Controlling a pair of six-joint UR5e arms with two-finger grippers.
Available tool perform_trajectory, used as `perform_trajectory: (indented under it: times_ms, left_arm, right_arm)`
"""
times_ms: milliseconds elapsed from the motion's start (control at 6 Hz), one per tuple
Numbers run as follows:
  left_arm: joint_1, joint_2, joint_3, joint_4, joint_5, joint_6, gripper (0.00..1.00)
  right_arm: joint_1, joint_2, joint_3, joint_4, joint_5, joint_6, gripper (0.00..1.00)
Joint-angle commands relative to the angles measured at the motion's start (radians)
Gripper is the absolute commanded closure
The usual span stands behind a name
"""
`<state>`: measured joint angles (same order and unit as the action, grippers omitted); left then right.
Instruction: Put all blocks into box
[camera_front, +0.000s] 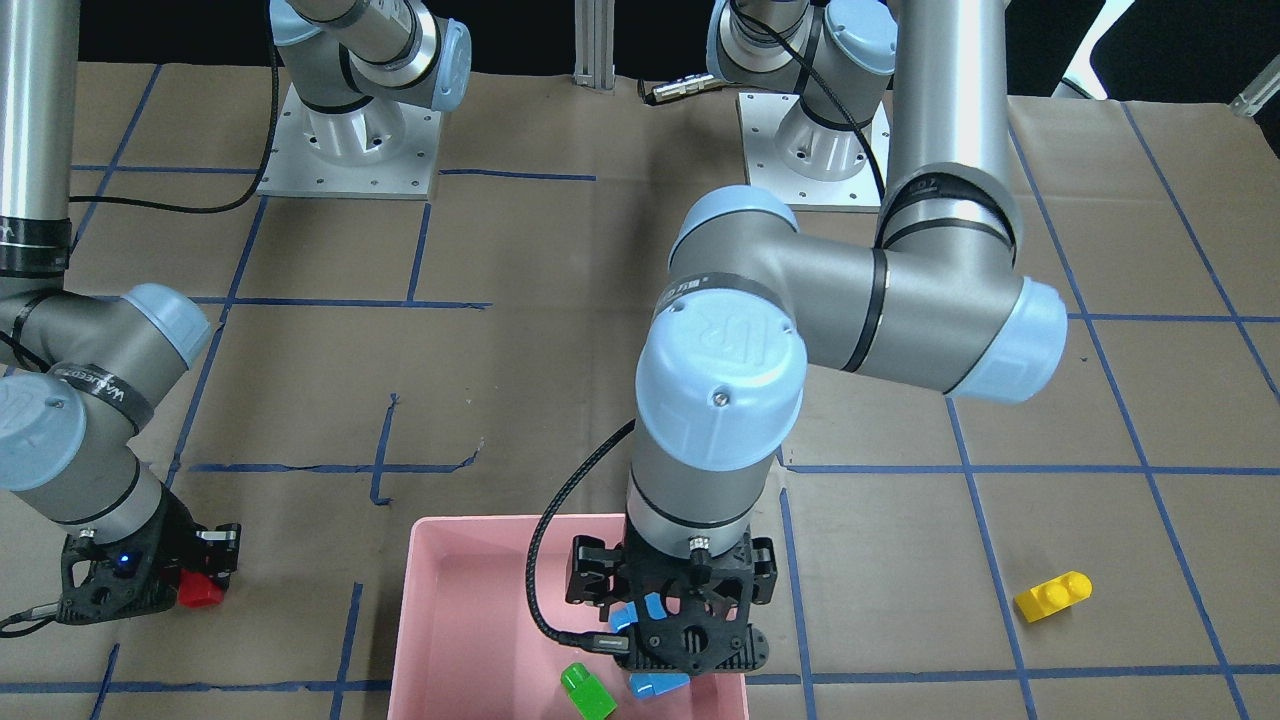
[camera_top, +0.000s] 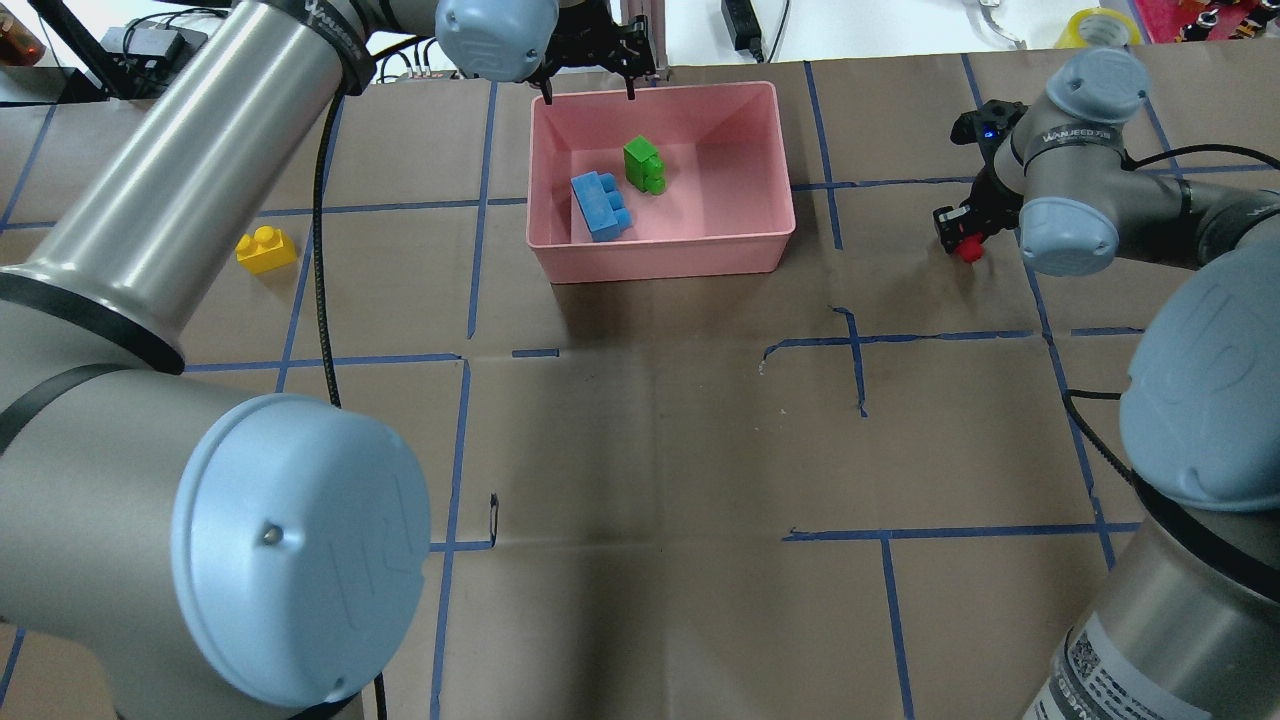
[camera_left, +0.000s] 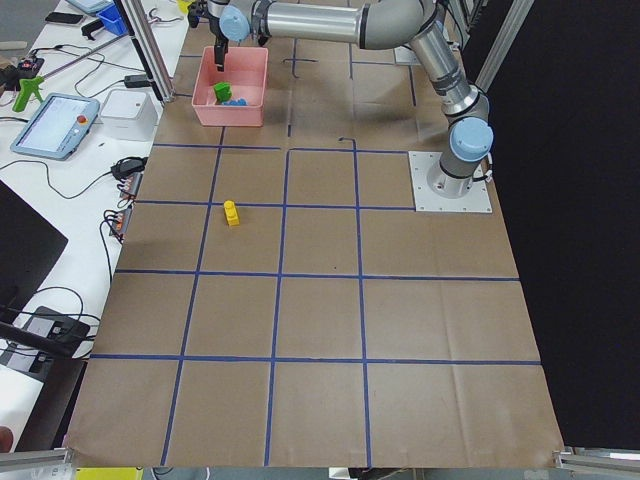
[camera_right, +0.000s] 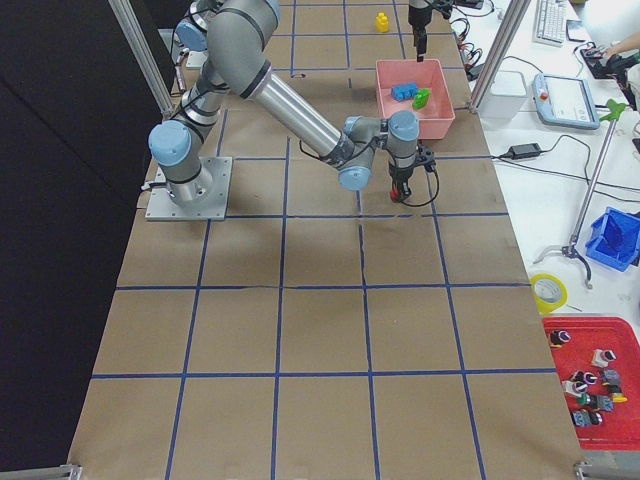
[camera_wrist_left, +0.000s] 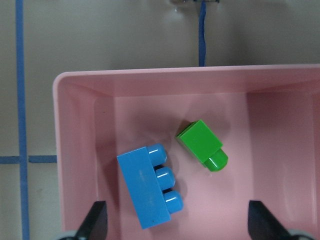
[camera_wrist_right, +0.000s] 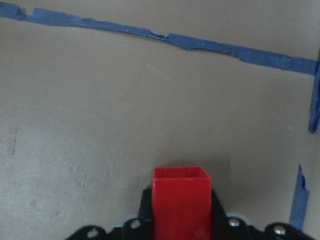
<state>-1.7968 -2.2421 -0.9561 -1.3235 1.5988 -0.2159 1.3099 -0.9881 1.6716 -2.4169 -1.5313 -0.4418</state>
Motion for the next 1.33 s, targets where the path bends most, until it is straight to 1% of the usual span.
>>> perform_trajectory:
  times_ms: [0,167,333,500,667,833,1000,1167]
  left_arm:
    - [0.101,0.143,-0.047,-0.076,0.0,0.035,0.0]
    - [0.203,0.207,-0.073,-0.129,-0.003,0.135,0.0]
    - [0.303,0.249,-0.105,-0.153,-0.002,0.252,0.0]
    - [0.397,0.266,-0.134,-0.154,-0.003,0.405,0.0]
    - [0.481,0.266,-0.148,-0.154,-0.01,0.563,0.0]
    - [0.561,0.244,-0.151,-0.152,-0.023,0.74,0.0]
    - [0.601,0.228,-0.153,-0.137,-0.039,0.985,0.0]
    - [0.62,0.207,-0.148,-0.134,-0.037,1.211,0.0]
  right_arm:
    - [0.0,-0.073,-0.068,0.158,-0.017,0.002,0.96]
    - [0.002,-0.134,-0.163,0.373,-0.006,0.005,0.96]
    - [0.012,-0.162,-0.296,0.629,0.014,0.053,0.96]
    - [0.069,-0.161,-0.408,0.753,0.166,0.219,0.96]
    - [0.177,-0.141,-0.447,0.73,0.247,0.344,0.96]
    - [0.292,-0.085,-0.452,0.565,0.266,0.465,0.96]
    - [0.389,0.005,-0.457,0.366,0.267,0.612,0.96]
    - [0.45,0.093,-0.46,0.153,0.266,0.711,0.94]
